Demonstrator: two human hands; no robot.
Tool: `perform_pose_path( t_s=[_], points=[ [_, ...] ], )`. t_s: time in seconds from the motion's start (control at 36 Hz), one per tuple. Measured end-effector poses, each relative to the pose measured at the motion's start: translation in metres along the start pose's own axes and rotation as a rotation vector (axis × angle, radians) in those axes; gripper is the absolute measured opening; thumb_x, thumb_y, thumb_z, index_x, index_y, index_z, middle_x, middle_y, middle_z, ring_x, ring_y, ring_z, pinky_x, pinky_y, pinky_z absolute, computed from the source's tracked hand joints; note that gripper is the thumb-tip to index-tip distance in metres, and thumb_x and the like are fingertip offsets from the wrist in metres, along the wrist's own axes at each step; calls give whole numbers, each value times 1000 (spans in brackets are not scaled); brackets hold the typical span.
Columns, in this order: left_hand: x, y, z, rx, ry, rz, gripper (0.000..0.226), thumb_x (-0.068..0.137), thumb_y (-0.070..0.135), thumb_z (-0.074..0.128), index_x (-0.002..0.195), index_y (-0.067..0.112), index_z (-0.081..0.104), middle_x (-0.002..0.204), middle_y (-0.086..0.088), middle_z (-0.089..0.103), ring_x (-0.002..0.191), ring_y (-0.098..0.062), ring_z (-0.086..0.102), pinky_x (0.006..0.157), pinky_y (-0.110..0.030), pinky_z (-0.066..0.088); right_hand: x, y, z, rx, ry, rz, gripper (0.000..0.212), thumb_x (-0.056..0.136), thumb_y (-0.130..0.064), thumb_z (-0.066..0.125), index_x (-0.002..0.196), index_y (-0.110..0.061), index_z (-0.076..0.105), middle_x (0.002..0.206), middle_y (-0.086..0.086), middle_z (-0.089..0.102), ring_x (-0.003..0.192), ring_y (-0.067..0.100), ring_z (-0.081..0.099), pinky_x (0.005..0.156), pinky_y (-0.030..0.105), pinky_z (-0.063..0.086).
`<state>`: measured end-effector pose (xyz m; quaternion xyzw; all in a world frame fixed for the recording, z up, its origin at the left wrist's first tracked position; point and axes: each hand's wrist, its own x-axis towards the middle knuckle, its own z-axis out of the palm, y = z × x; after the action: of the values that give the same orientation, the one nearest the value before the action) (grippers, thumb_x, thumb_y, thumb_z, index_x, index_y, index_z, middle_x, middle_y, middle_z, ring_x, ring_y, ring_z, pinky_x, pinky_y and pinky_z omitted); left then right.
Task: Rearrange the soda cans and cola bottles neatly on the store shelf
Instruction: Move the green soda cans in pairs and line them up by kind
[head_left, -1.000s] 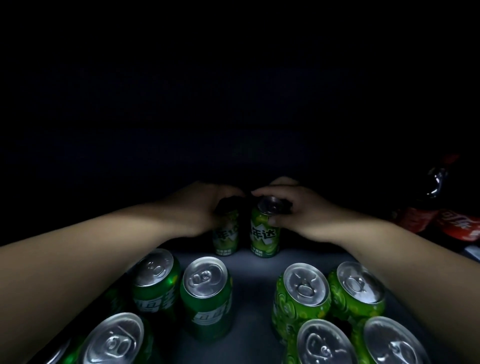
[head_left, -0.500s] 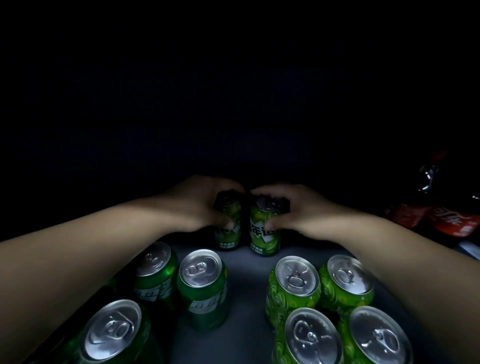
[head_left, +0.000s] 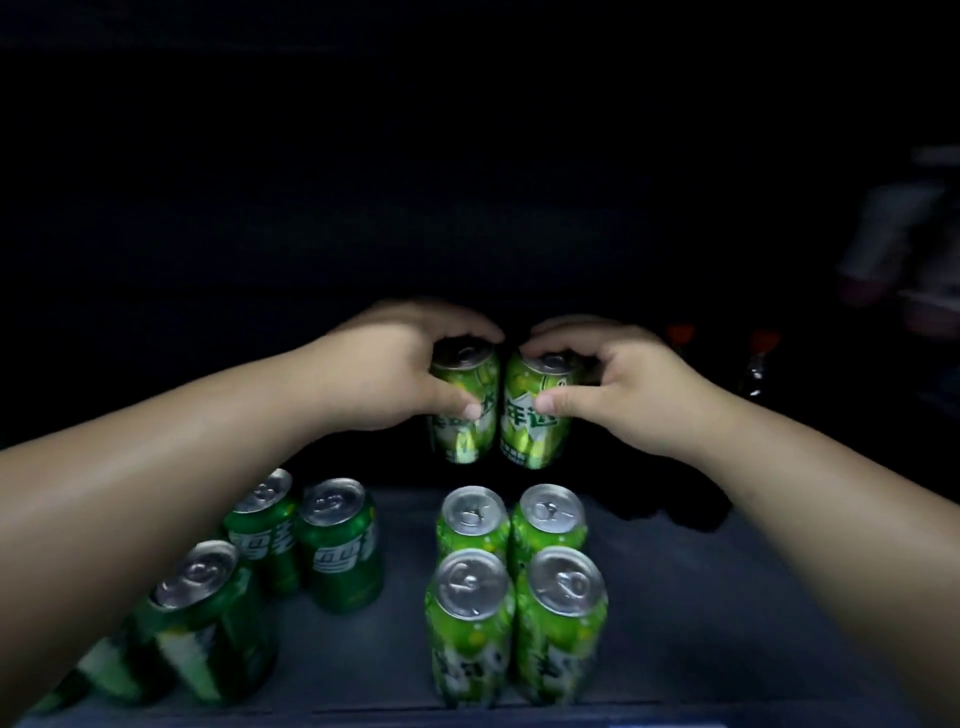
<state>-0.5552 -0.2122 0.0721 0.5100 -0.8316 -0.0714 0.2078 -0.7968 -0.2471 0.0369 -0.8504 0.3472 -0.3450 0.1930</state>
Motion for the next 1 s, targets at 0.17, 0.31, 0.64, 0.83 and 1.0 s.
perform_pose_path(
  t_s=[0.17,0.31,0.64,0.83,1.0],
  points=[
    [4,66,1,-18,48,93,69,67,37,87,129,38,58,123,27,58,116,10,49,91,1,32,-45,-10,-50,39,50,0,40,74,-18,86,108,-33,71,116,-14,68,108,-1,63,93,13,47],
    [11,115,21,-8,40,139,68,64,38,89,126,37,61,112,23,59,104,7,55,84,-1,36,-89,-5,-85,61,70,28,38,75,-15,85,105,-34,72,118,-10,66,106,7,63,73,6,48],
    [28,149,106,-46,-180,35,69,66,32,89,128,34,58,123,19,58,116,-4,53,97,-24,43,-170,43,-78,123,-28,219,44,71,-7,87,106,-28,70,110,-11,68,102,-2,63,92,13,45],
    [28,131,143,31,-257,-25,68,65,29,89,127,32,59,121,15,61,111,-5,56,91,-23,43,-191,65,-38,136,-94,274,39,71,-6,87,99,-29,72,115,-16,59,110,1,60,92,7,41],
    [30,110,147,73,-269,-77,70,65,28,89,128,32,57,126,12,60,113,-8,54,88,-21,39,-188,67,-29,165,-53,298,45,74,-7,85,101,-39,67,119,-17,62,110,-5,58,96,16,46]
  ],
)
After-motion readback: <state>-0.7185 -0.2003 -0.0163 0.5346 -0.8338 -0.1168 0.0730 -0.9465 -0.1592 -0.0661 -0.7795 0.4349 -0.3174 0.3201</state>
